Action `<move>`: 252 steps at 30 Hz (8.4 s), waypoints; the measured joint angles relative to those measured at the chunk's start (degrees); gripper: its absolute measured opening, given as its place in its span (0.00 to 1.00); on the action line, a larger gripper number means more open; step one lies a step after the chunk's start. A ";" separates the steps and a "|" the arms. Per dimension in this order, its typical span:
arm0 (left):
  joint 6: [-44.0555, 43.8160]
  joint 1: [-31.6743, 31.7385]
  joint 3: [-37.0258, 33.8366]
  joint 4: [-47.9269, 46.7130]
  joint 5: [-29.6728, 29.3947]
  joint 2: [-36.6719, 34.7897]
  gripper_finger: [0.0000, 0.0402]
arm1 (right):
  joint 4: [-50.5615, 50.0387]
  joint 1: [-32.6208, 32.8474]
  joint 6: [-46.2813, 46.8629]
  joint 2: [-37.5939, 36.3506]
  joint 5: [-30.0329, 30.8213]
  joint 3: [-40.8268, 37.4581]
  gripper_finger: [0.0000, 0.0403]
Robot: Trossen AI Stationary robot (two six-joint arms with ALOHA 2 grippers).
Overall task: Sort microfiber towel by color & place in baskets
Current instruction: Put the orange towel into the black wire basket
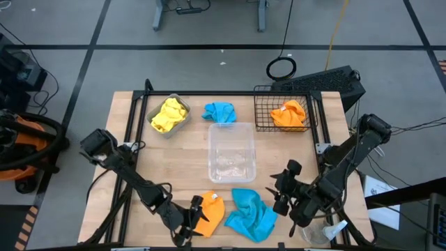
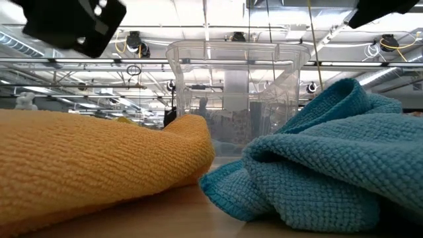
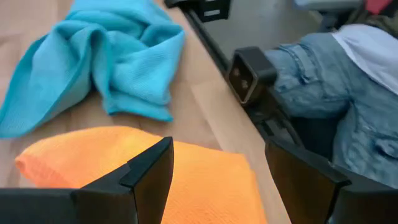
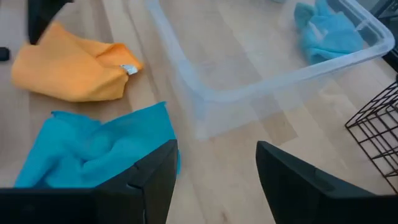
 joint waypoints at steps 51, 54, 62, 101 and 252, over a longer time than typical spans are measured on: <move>-8.27 4.90 0.58 0.11 1.76 15.73 0.74 | 4.85 5.97 -0.77 3.57 6.10 0.00 0.52; -8.34 5.18 0.58 1.32 1.84 16.34 0.66 | 4.99 5.97 -0.77 3.57 6.10 0.00 0.52; -6.84 4.90 0.19 3.35 4.66 15.32 0.25 | 5.33 5.98 -1.55 3.53 6.10 0.00 0.52; 40.10 1.05 -0.11 -2.85 -10.18 -18.42 0.12 | 79.43 -4.64 -60.91 18.01 -1.42 0.46 0.80; 30.99 14.78 -0.06 -2.68 -15.58 -19.76 0.82 | 30.38 -72.38 -44.09 -13.52 -15.56 -25.36 0.71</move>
